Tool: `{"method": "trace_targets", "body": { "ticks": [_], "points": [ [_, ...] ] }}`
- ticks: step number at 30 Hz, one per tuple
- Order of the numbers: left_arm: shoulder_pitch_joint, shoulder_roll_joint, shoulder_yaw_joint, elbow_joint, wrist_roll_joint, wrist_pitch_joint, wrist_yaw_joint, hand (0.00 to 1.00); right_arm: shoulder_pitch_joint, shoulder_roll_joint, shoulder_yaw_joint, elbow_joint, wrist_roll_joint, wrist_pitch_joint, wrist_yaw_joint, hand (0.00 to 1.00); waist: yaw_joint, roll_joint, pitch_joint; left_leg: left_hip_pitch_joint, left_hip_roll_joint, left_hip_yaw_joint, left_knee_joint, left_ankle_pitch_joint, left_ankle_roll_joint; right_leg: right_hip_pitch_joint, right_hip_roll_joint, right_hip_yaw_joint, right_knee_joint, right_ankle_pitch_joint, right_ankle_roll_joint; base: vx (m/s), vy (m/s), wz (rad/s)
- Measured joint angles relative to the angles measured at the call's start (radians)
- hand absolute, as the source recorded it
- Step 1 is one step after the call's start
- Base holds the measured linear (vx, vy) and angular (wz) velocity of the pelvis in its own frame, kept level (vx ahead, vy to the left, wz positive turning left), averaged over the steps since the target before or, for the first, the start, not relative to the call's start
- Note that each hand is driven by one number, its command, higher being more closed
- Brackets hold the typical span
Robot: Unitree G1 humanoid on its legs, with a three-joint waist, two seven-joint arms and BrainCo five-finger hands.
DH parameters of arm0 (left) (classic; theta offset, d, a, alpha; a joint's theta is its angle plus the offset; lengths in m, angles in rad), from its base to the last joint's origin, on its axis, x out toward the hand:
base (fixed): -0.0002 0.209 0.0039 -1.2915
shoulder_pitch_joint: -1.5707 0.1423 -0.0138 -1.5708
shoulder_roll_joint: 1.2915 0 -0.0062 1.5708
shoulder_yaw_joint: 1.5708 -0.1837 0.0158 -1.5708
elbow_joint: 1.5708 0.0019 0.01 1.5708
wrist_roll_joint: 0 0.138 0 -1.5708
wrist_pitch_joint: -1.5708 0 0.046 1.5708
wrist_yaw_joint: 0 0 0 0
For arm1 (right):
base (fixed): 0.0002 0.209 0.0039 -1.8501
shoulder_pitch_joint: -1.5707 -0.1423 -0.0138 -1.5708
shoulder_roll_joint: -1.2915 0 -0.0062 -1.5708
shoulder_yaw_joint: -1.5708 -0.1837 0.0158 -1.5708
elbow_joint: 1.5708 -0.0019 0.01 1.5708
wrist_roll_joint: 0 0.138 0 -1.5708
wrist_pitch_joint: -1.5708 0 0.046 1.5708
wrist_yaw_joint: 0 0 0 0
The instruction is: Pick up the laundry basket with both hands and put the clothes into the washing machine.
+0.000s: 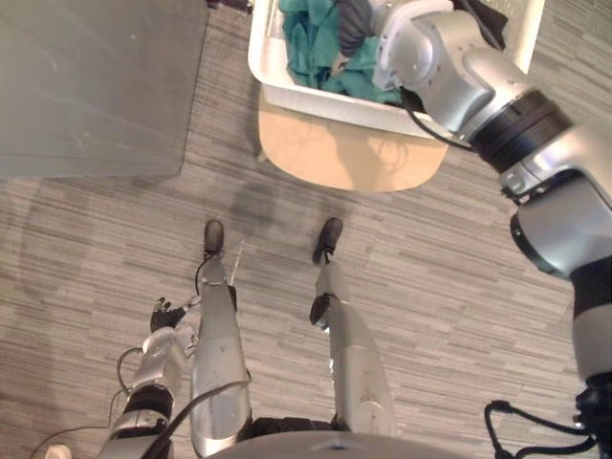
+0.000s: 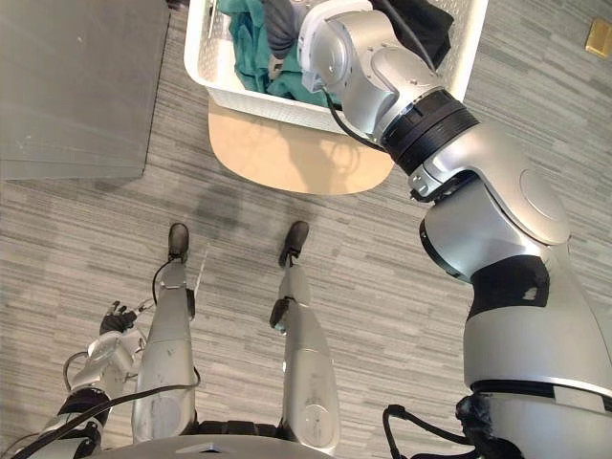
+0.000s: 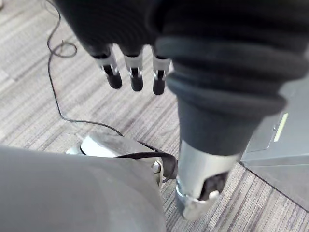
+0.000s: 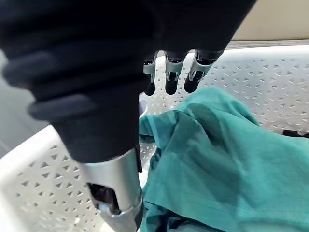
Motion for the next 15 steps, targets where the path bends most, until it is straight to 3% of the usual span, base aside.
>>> {"method": "trace_targets", "body": {
  "ticks": [8, 15],
  "points": [
    [0.000, -0.004, 0.005, -0.005, -0.004, -0.007, 0.019, 0.00, -0.006, -0.002, -0.048, 0.021, -0.028, 0.020, -0.022, 0.00, -0.002, -0.001, 0.001, -0.031, 0.000, -0.002, 0.000, 0.007, -0.006, -0.028, 0.000, -0.001, 0.000, 0.001, 0.000, -0.04, 0.015, 0.00],
    [0.000, -0.006, 0.022, -0.008, -0.004, -0.006, 0.020, 0.00, -0.023, -0.043, -0.088, -0.099, 0.024, 0.015, -0.059, 0.00, -0.007, -0.007, 0.003, -0.033, 0.000, -0.002, 0.002, 0.002, 0.001, -0.030, 0.000, 0.001, 0.000, -0.001, 0.002, -0.04, 0.012, 0.00]
  ]
}}
